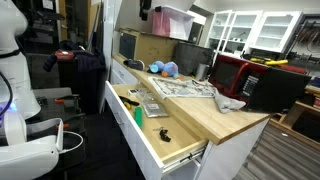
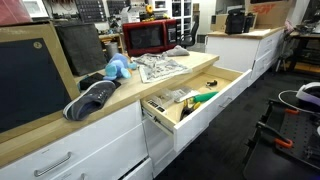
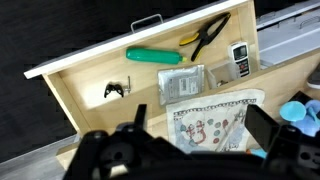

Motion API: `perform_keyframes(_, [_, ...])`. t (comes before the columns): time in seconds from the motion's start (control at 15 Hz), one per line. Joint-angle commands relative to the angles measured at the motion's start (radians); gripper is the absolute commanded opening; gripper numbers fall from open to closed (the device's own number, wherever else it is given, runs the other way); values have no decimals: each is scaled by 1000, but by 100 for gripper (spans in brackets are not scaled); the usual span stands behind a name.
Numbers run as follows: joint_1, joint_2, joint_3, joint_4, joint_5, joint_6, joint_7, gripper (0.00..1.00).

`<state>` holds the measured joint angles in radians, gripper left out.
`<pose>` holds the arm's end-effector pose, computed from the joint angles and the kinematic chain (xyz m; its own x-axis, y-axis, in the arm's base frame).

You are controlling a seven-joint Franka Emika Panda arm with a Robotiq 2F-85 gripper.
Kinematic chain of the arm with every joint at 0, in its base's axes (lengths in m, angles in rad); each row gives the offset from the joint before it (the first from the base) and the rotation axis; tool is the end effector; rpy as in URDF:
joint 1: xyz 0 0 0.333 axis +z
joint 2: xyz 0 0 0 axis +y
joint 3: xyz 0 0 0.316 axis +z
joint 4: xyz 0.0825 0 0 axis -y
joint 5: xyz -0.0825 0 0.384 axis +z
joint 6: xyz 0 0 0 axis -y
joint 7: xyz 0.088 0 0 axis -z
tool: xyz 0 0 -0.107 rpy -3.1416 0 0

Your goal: Open the topmost drawer on the right

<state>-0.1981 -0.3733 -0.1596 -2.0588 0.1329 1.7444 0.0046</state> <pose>0.4201 -0.1552 0.5928 0.9284 -0.3680 0.0508 -0.3529 -0.9164 -0.1890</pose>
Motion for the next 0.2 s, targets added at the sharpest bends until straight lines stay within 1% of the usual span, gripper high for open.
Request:
perform_keyframes(0.0, [13,1,-10,3,-4,-3,3,100])
perform_keyframes(0.13, [13,1,-10,3,-3,-3,3,100])
